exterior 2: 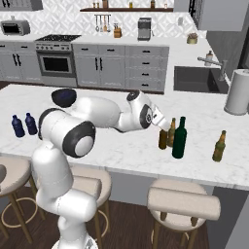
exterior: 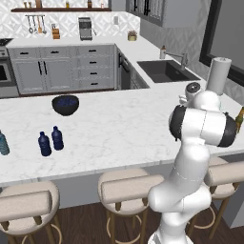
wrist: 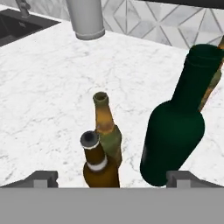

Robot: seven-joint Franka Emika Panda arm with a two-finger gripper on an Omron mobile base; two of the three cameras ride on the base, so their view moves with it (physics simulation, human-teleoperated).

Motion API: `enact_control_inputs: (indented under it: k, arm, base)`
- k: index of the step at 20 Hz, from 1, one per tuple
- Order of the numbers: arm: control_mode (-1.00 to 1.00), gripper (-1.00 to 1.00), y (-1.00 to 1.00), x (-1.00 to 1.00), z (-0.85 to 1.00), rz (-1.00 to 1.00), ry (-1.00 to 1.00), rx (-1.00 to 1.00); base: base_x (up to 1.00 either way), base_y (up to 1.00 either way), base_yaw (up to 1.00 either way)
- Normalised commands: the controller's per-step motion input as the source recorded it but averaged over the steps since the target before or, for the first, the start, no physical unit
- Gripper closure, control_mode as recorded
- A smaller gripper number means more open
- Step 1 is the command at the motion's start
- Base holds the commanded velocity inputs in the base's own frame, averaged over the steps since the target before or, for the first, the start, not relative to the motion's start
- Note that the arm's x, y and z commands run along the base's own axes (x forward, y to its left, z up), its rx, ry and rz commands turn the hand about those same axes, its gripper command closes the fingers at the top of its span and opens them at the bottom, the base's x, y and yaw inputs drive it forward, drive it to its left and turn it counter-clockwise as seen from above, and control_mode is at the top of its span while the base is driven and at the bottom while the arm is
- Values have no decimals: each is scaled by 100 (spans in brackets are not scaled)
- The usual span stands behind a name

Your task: Move the plastic bottles in the middle to the plastics group, and the glass bottles in the middle to the glass group.

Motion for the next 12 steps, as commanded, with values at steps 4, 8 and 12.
enact_control_inputs:
  k: [4, 8, 12]
  arm:
    - [-100, -100, 0, -15, 100, 0, 0, 0]
    - [-100, -100, 18, -61, 65, 5, 0, 0]
    - [-100, -100, 39, -83, 3, 18, 0, 1]
  base:
    - [0, 0, 0]
    - [0, 0, 0]
    - [0, 0, 0]
